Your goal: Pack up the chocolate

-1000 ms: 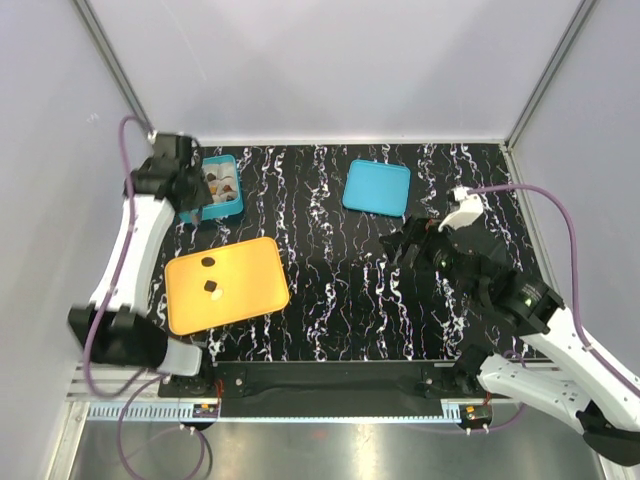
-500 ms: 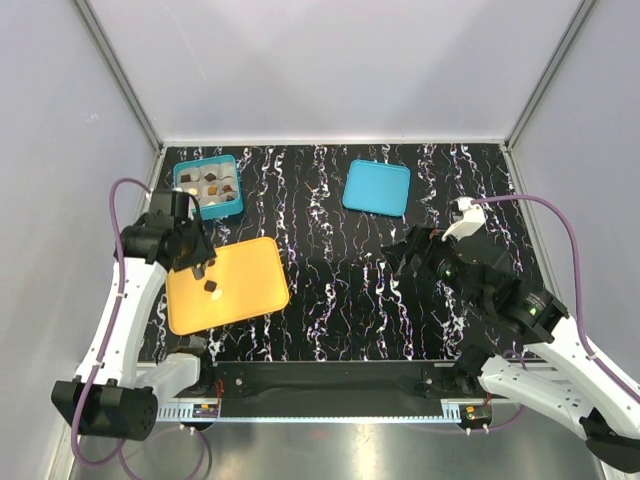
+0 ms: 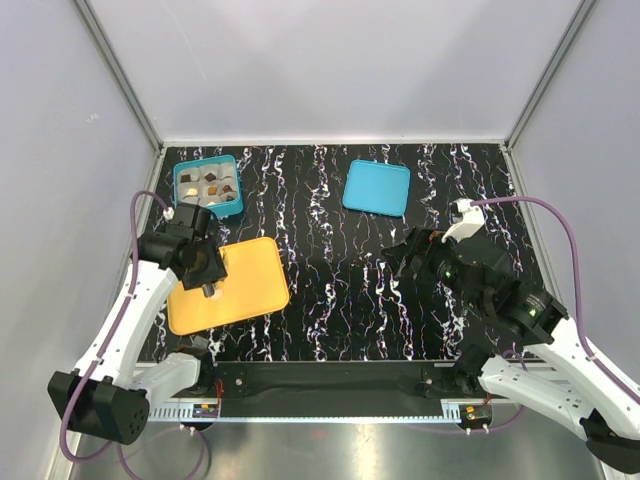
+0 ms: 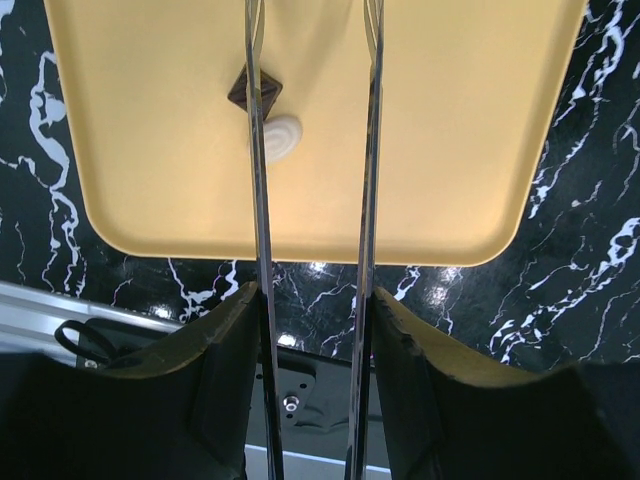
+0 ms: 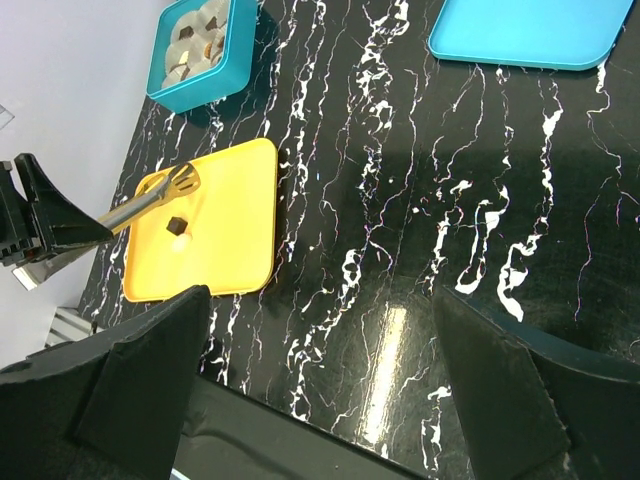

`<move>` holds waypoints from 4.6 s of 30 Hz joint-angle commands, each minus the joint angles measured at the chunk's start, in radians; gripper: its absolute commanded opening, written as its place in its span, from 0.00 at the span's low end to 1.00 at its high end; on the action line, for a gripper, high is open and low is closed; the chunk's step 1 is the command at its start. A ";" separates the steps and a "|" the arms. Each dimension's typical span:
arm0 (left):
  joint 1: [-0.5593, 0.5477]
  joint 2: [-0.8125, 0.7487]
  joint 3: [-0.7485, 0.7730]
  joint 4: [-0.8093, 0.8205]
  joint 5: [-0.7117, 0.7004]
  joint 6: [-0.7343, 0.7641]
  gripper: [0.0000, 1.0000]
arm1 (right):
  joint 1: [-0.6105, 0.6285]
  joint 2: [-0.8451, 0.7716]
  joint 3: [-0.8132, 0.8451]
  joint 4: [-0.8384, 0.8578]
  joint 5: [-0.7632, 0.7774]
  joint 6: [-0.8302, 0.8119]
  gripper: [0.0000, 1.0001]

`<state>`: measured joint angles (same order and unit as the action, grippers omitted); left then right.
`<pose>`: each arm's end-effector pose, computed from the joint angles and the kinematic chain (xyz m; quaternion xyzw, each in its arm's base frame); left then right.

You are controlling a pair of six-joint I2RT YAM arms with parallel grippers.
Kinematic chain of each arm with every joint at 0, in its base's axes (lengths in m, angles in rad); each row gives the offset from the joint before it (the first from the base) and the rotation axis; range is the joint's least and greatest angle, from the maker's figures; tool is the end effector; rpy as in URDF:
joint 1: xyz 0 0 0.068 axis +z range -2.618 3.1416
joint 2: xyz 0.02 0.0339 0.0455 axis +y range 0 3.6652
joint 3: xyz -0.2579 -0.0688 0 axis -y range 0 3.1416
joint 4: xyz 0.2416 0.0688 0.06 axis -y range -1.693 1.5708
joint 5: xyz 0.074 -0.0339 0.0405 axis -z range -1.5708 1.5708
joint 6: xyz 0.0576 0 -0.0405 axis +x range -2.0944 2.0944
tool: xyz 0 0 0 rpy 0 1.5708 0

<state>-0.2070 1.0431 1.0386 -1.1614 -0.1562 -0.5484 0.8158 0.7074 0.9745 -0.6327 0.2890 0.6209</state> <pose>0.1815 -0.0290 0.2749 -0.1814 0.9597 -0.0029 0.2145 0.1229 0.1066 0.3565 0.0019 0.8194 0.2798 0.5004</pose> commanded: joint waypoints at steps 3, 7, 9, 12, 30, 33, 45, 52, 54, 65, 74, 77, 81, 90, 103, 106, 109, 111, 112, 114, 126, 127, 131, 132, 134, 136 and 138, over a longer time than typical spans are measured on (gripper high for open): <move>-0.028 -0.011 0.015 -0.033 -0.127 -0.062 0.49 | -0.004 -0.003 0.006 0.031 -0.005 -0.032 1.00; -0.031 -0.017 0.018 -0.064 -0.140 -0.073 0.49 | -0.004 -0.006 0.006 0.030 -0.001 -0.044 1.00; -0.032 -0.025 0.006 -0.070 -0.129 -0.077 0.49 | -0.004 -0.006 0.006 0.028 -0.001 -0.046 1.00; -0.032 -0.037 -0.008 -0.073 -0.103 -0.081 0.50 | -0.004 -0.009 0.001 0.031 -0.001 -0.046 1.00; -0.066 -0.074 -0.065 -0.090 -0.042 -0.099 0.48 | -0.004 -0.011 -0.002 0.037 -0.014 -0.039 1.00; -0.066 -0.077 -0.037 -0.112 -0.031 -0.094 0.48 | -0.004 -0.011 0.001 0.034 -0.016 -0.039 1.00; -0.066 -0.101 -0.064 -0.113 -0.010 -0.071 0.45 | -0.006 -0.014 0.001 0.033 -0.024 -0.032 1.00; -0.066 -0.081 -0.068 -0.096 0.006 -0.062 0.42 | -0.006 -0.013 0.004 0.033 -0.027 -0.027 1.00; -0.066 -0.083 -0.069 -0.093 0.006 -0.061 0.42 | -0.004 -0.016 0.003 0.027 -0.024 -0.026 1.00; -0.066 -0.071 -0.071 -0.064 0.015 -0.038 0.37 | -0.004 -0.014 -0.003 0.028 -0.021 -0.021 1.00; -0.066 -0.064 -0.019 -0.116 -0.034 -0.031 0.34 | -0.004 -0.019 -0.010 0.024 -0.021 -0.013 1.00; -0.066 -0.064 0.020 -0.138 -0.055 -0.031 0.33 | -0.004 -0.020 -0.008 0.024 -0.020 -0.015 1.00; -0.066 -0.066 0.052 -0.156 -0.057 -0.031 0.33 | -0.004 -0.017 -0.005 0.024 -0.017 -0.015 1.00; -0.066 -0.011 0.204 -0.135 -0.060 -0.016 0.32 | -0.004 -0.010 -0.004 0.031 -0.027 -0.007 1.00; -0.020 0.409 0.601 0.067 -0.169 0.128 0.31 | -0.004 0.024 0.035 0.018 -0.007 -0.026 1.00; -0.005 0.506 0.678 0.143 -0.172 0.163 0.31 | -0.006 0.033 0.038 0.016 -0.001 -0.032 1.00; 0.012 0.607 0.773 0.158 -0.193 0.180 0.31 | -0.004 0.053 0.044 0.016 -0.001 -0.035 1.00; 0.024 0.682 0.822 0.158 -0.201 0.192 0.31 | -0.004 0.066 0.046 0.018 -0.001 -0.038 1.00; 0.035 0.705 0.863 0.160 -0.201 0.194 0.31 | -0.004 0.069 0.046 0.022 0.002 -0.039 1.00; 0.046 0.759 0.891 0.163 -0.200 0.200 0.32 | -0.004 0.075 0.044 0.025 0.006 -0.044 1.00; 0.093 0.905 0.948 0.258 -0.169 0.245 0.33 | -0.004 0.101 0.064 0.041 0.067 -0.084 1.00; 0.095 0.910 0.945 0.275 -0.166 0.248 0.33 | -0.006 0.106 0.064 0.045 0.070 -0.085 1.00; 0.095 0.940 0.953 0.292 -0.149 0.252 0.33 | -0.004 0.119 0.064 0.060 0.079 -0.093 1.00; 0.095 0.943 0.951 0.298 -0.141 0.251 0.33 | -0.004 0.119 0.063 0.062 0.081 -0.093 1.00; 0.095 0.957 0.951 0.308 -0.132 0.251 0.33 | -0.004 0.133 0.061 0.070 0.084 -0.099 1.00; 0.095 0.965 0.953 0.315 -0.120 0.251 0.33 | -0.004 0.138 0.059 0.076 0.085 -0.098 1.00; 0.095 0.976 0.953 0.319 -0.114 0.251 0.33 | -0.004 0.144 0.059 0.079 0.090 -0.099 1.00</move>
<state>-0.1143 2.0151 1.9423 -0.9123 -0.2924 -0.3107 0.8158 0.8463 0.9951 -0.6022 0.3454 0.5415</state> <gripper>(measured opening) 0.339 0.994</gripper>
